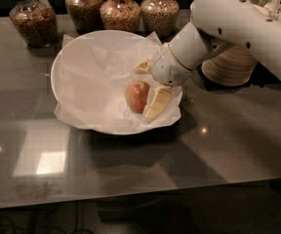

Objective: Pick apple from white bowl

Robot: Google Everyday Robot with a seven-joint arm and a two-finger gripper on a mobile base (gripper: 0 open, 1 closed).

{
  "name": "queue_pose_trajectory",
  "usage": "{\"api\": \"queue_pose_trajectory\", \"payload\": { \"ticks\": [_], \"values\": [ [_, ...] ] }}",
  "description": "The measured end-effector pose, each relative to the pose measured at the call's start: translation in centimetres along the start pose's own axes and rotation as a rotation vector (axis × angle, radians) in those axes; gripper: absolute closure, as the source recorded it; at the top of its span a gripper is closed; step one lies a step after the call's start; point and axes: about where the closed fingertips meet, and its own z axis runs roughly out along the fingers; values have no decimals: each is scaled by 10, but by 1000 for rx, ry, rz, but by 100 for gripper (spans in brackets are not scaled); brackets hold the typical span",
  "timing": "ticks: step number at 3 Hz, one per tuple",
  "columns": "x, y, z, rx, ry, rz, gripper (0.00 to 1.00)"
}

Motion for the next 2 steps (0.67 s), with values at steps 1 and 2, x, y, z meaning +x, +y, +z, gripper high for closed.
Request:
{"api": "queue_pose_trajectory", "payload": {
  "ticks": [1, 2],
  "values": [
    [-2, 3, 7, -15, 0, -6, 15],
    [-2, 4, 9, -21, 1, -6, 34]
  ]
}}
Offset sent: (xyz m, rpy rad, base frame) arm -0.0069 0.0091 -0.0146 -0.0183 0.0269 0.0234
